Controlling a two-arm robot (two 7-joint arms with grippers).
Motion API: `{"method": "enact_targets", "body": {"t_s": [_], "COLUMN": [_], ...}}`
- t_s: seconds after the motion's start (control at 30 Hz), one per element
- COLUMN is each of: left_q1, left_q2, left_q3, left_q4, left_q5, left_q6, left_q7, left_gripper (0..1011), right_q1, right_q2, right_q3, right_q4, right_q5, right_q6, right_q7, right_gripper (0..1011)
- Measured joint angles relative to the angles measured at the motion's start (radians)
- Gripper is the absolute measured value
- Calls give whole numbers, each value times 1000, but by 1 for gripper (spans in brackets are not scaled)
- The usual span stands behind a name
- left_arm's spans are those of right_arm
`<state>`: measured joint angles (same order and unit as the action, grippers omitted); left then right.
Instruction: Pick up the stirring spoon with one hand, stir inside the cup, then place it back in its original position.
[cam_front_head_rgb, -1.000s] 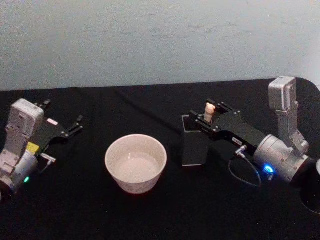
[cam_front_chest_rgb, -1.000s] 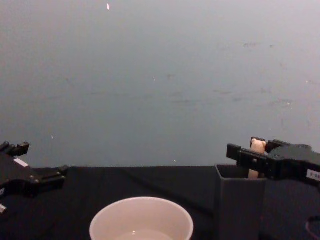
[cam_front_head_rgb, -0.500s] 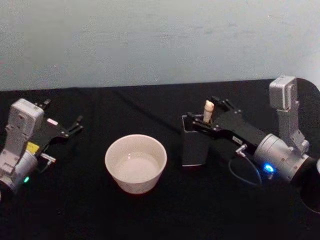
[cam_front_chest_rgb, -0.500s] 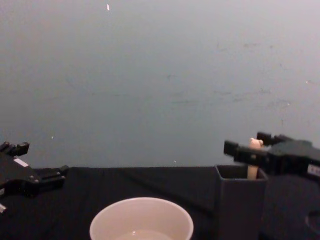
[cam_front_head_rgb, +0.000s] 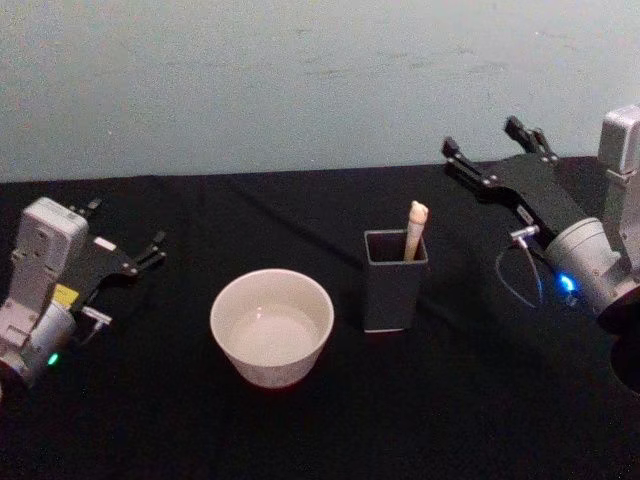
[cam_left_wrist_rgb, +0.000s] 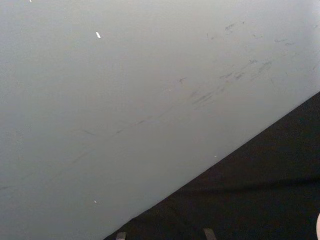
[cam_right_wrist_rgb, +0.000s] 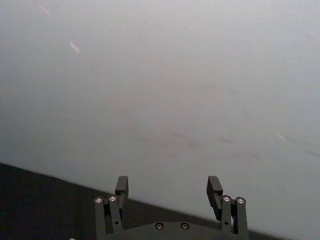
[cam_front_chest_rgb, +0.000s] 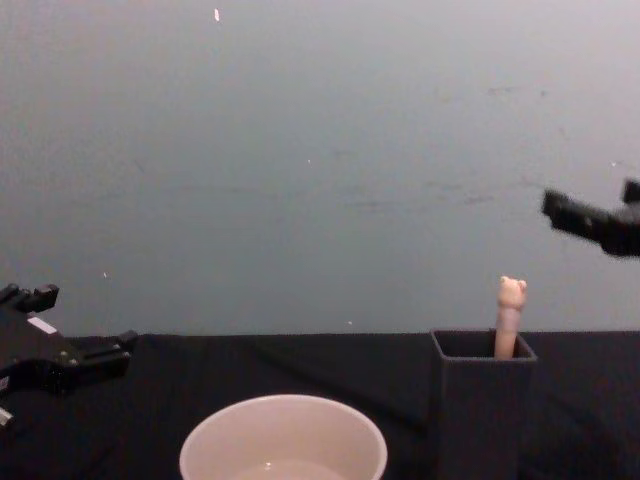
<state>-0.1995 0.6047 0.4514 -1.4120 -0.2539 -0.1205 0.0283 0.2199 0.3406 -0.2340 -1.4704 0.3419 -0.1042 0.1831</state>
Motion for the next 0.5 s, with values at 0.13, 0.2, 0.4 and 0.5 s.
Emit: {"method": "enact_targets", "body": {"t_s": [0.13, 0.2, 0.4, 0.5], "left_q1": [0, 0, 0, 0], "left_q2": [0, 0, 0, 0], "left_q3": [0, 0, 0, 0], "left_q4": [0, 0, 0, 0], "left_q5": [0, 0, 0, 0], "left_q6": [0, 0, 0, 0], "left_q7": [0, 0, 0, 0], "left_gripper": [1002, 1001, 1001, 1001], "right_q1": [4, 5, 5, 5], "right_q2": [-10, -12, -20, -25], "right_q3": [-1, -9, -35, -41], "right_q4": [48, 76, 145, 166], "right_q5": [-62, -89, -134, -144], "right_q6": [22, 37, 76, 90], "right_q7": [-56, -66, -55, -45], "right_gripper": [1002, 1002, 1002, 1002]}}
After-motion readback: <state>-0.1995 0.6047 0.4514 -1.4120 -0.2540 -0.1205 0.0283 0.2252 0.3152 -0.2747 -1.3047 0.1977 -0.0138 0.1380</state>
